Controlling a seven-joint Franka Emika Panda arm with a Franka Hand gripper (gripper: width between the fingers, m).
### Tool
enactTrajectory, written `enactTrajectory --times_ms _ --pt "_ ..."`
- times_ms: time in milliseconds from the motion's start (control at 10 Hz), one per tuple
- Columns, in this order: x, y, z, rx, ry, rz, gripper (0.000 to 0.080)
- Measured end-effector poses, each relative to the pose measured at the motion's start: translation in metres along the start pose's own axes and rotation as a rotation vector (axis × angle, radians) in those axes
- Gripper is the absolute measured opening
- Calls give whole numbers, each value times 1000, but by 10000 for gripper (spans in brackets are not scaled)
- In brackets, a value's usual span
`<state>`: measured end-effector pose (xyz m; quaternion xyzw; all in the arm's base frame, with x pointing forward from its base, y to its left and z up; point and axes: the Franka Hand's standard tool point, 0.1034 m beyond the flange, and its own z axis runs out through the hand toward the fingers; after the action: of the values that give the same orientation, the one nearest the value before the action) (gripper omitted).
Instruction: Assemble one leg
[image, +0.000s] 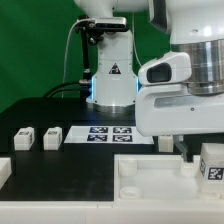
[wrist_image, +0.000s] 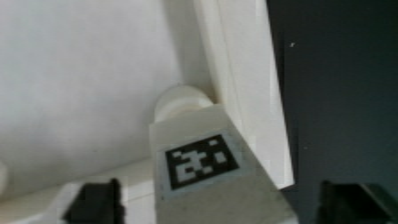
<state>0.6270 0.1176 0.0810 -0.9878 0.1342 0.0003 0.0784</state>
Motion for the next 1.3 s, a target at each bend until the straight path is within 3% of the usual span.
enactTrajectory --times_ms 100,200,400,600,900,1100,1300 --pt "0 0 0 2 -1 70 386" --pt "0 3 1 -2 -2 198 302" --pt "-1 3 2 6 -4 418 302" --pt "-1 5 2 53 9 672 301" --pt "-4 1 4 98 -17 1048 301" --pt "-7 -5 7 106 -35 1179 300" --pt "-8 -5 7 105 -33 1114 305"
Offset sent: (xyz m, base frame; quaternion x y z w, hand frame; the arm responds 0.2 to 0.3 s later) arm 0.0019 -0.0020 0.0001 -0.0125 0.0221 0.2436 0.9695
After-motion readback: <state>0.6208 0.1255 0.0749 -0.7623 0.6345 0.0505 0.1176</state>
